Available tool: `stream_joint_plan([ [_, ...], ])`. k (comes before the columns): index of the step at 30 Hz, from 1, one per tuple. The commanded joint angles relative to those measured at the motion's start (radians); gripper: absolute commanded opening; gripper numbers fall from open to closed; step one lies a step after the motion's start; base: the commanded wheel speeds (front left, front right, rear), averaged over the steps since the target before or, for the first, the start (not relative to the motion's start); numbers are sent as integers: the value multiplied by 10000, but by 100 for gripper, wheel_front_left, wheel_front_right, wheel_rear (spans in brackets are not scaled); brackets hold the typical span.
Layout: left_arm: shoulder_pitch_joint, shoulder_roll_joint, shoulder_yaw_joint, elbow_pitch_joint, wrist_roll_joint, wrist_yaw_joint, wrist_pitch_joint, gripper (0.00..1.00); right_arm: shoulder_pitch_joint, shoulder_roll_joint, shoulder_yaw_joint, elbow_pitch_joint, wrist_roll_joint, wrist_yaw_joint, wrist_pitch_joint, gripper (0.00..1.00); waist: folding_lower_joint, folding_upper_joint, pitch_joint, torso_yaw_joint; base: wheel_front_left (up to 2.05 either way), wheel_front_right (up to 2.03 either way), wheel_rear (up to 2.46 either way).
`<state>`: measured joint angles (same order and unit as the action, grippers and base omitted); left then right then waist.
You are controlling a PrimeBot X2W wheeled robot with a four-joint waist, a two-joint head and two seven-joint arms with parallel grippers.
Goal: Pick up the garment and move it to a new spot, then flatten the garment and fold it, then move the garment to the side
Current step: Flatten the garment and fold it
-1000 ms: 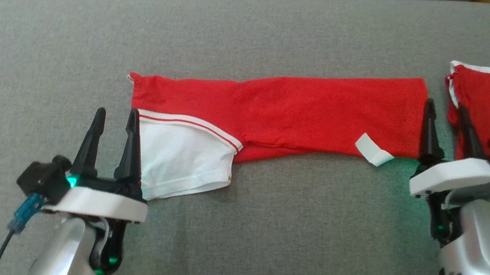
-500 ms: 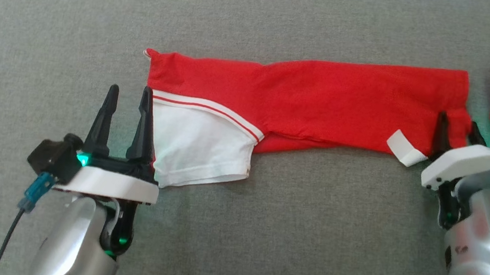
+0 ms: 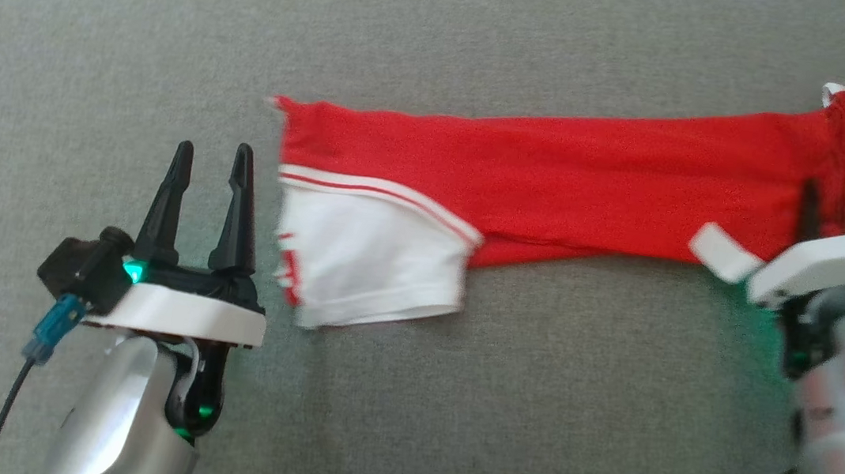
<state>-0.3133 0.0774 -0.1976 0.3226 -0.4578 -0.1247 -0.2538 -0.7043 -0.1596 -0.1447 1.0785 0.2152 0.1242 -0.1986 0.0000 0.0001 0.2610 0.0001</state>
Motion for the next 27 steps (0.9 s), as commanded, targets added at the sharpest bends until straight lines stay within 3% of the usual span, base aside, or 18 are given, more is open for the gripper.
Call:
stream_joint_plan([
  [1,-167,87,268,-270,-24,-58,-80,100,-238,-368,99,-399,207,65,-172,0,0,-1,-141,-107,0,0,0],
  [5,-39,71,228,-297,-74,-58,-80,100,-158,-759,156,-660,583,65,-172,0,0,-1,-385,-220,0,0,0],
  [9,83,54,233,-308,-108,-58,-80,100,-107,-728,362,-921,872,65,-104,0,0,-1,-613,-273,0,0,0],
  [18,497,13,284,-354,-219,-59,-80,100,131,325,2003,-2447,1409,65,361,0,0,-1,-1394,-157,0,0,0],
  [27,771,-33,229,-401,-281,-59,-80,100,559,1080,3727,-3672,2184,65,1058,0,0,-1,-1753,555,0,0,0],
])
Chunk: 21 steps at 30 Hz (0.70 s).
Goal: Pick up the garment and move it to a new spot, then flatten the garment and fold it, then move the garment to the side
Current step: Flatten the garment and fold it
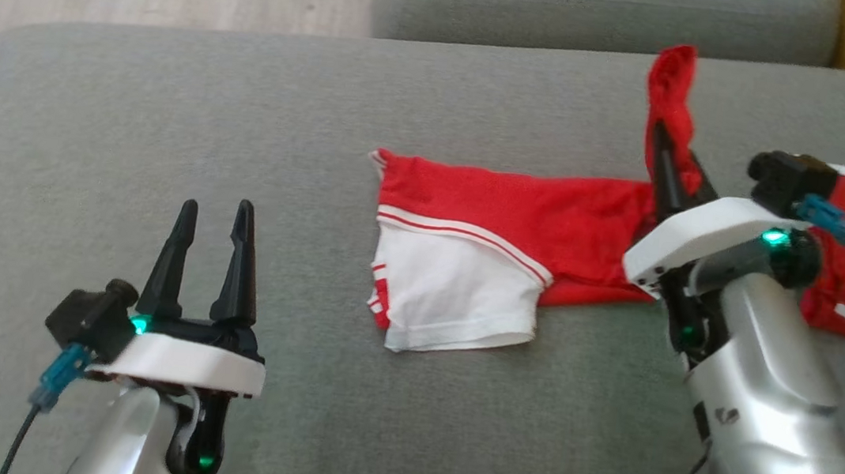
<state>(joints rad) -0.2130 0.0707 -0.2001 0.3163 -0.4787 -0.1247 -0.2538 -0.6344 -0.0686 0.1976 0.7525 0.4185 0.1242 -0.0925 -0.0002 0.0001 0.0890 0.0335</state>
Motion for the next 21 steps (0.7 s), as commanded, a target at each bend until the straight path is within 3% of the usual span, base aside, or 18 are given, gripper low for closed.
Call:
stream_joint_plan([
  [1,-245,26,227,-334,-78,-59,-80,100,-98,174,588,-500,429,65,22,0,2,-1,-24,349,0,0,0],
  [10,-383,-24,42,-232,-157,-59,-80,100,27,181,3098,-459,2252,65,-165,0,2,-1,139,1253,0,0,0],
  [18,-569,-59,-175,-152,-209,-59,-80,100,-120,182,4743,431,3418,65,-534,0,2,-1,309,1772,0,0,0],
  [19,-580,-62,-184,-136,-212,-59,-80,100,-137,182,4941,540,3537,65,-581,6,2,-1,321,1806,0,0,0],
  [20,-589,-65,-193,-120,-217,-59,-80,100,-117,182,5197,496,3765,65,-605,100,2,-1,334,1837,0,0,0],
  [21,-599,-66,-196,-107,-222,-59,-80,100,-73,182,5468,361,4110,65,-581,100,2,-1,348,1854,0,0,0],
])
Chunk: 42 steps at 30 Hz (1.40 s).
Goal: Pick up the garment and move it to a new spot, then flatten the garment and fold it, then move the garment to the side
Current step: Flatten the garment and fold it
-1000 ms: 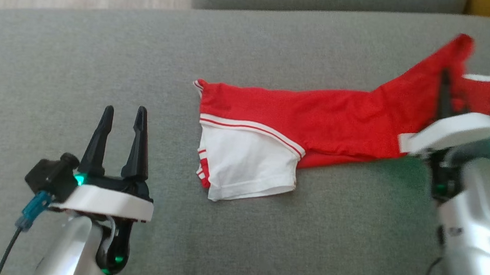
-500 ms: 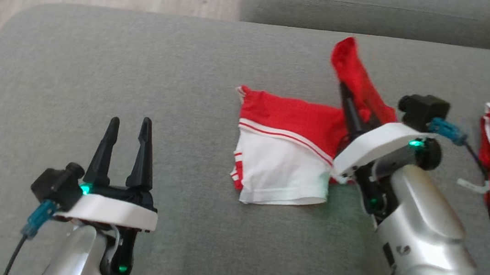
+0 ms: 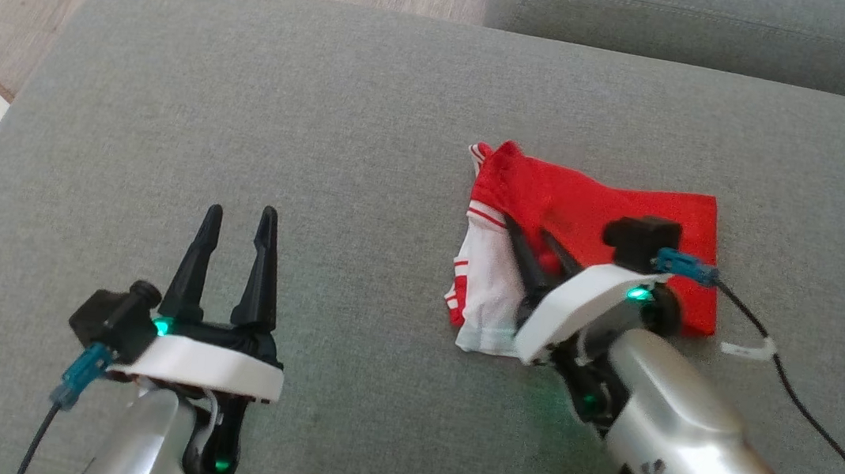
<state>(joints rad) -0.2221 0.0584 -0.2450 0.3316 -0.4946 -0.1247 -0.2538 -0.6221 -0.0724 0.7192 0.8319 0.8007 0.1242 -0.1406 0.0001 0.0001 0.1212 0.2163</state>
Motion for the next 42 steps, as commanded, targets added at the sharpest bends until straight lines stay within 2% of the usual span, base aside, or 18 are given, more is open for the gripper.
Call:
stream_joint_plan([
  [1,-513,56,265,-251,-65,-59,-80,100,-186,221,518,-594,589,65,-153,100,-1,-1,35,24,0,0,0],
  [4,-496,83,382,-232,-54,-59,-80,100,-320,221,1176,-960,1227,65,-521,100,-1,-1,43,-103,0,0,0],
  [7,-494,95,449,-236,-38,-59,-80,100,-524,221,1366,-911,1442,65,-756,100,-1,-1,36,-269,0,0,0],
  [11,-488,97,551,-365,-17,-59,-80,100,-1072,221,1228,-235,1004,65,-1117,100,-1,-1,7,-718,0,0,0],
  [13,-457,96,689,-498,6,-59,-80,100,-1452,220,493,319,27,65,-1198,100,-1,-1,-20,-1116,0,0,0],
  [16,-428,82,822,-665,49,-59,-80,100,-1430,-16,-991,59,-1524,65,-1206,100,-1,-1,-28,-1480,0,0,0],
  [21,-388,53,875,-893,189,-59,-80,100,-215,-468,-3534,-1544,-4309,65,-1209,100,-1,-1,-75,-1909,0,0,0],
  [27,-228,32,951,-1082,415,-59,-80,100,1713,-34,-5801,-3611,-6392,65,-1210,100,-1,-1,-143,-2247,0,0,0],
  [31,57,5,1027,-1217,711,-59,-80,100,2978,202,-6420,-4655,-6961,65,-1210,100,-1,-1,-173,-2397,0,0,0],
  [33,168,-11,1055,-1225,791,-59,-80,100,3327,213,-6410,-4879,-6653,65,-1210,100,-1,-1,-177,-2421,0,0,0],
  [42,276,-58,1050,-1219,888,-59,-80,100,3595,219,-6288,-5172,-6361,65,-1211,100,-1,-1,-120,-2398,0,0,0],
])
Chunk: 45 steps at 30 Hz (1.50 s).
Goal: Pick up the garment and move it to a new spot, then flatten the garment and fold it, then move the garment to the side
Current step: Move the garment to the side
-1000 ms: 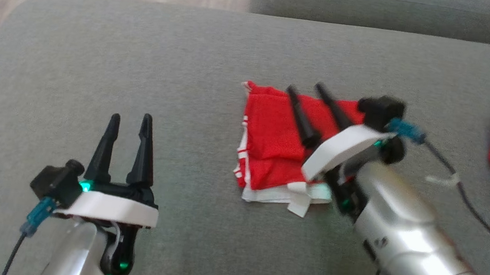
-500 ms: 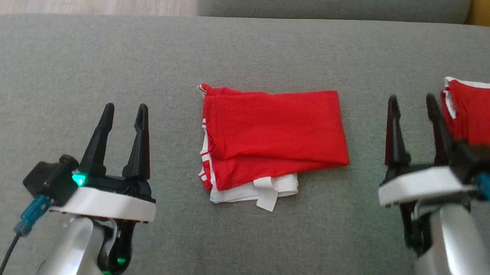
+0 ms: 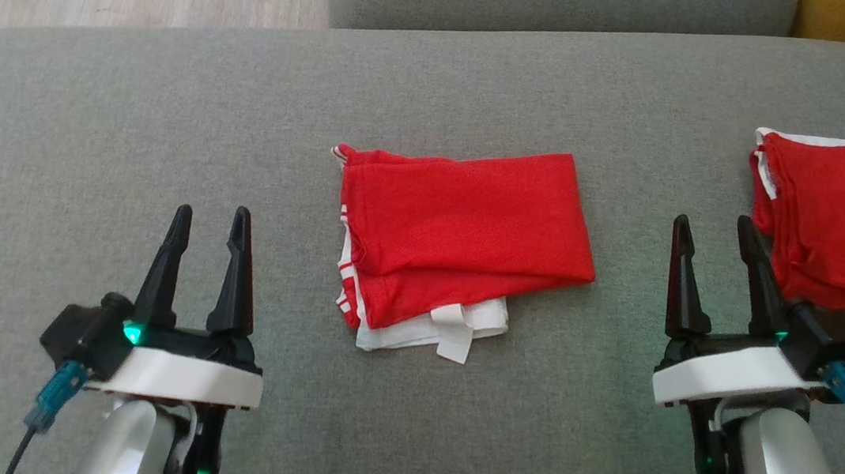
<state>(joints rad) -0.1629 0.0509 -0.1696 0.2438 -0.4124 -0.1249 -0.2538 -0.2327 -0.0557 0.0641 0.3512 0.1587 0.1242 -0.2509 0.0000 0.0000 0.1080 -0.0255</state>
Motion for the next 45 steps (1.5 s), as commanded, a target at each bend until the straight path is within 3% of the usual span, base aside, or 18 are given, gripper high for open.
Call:
stream_joint_plan([
  [1,-334,15,282,-346,74,-57,-80,100,-336,53,248,-359,55,65,-108,100,0,0,36,41,0,0,0],
  [11,-654,2,-60,-316,85,-57,-80,100,-1078,54,169,592,-381,65,-108,100,0,0,492,508,0,0,0],
  [21,-1046,-4,-457,-390,7,-57,-80,100,-2454,54,72,3436,-102,65,608,100,0,0,1117,1308,0,0,0],
  [30,-1182,-5,-583,-361,-43,-58,-80,100,-3344,54,1062,5768,556,65,1027,100,0,0,1310,1589,0,0,0],
  [31,-1185,-6,-575,-352,-37,-58,-80,100,-3411,54,1233,5933,563,65,1032,47,0,0,1309,1581,0,0,0],
  [32,-1188,-6,-564,-342,-32,-58,-80,100,-3478,54,1372,6063,565,65,985,0,0,0,1300,1563,0,0,0],
  [39,-1155,-6,-460,-321,31,-58,-80,100,-3982,54,1585,6517,-167,65,219,0,0,0,1117,1162,0,0,0],
  [45,-1081,-6,-431,-418,43,-58,-80,100,-4194,-277,1300,6011,-1404,65,-65,0,0,0,843,562,0,0,0],
])
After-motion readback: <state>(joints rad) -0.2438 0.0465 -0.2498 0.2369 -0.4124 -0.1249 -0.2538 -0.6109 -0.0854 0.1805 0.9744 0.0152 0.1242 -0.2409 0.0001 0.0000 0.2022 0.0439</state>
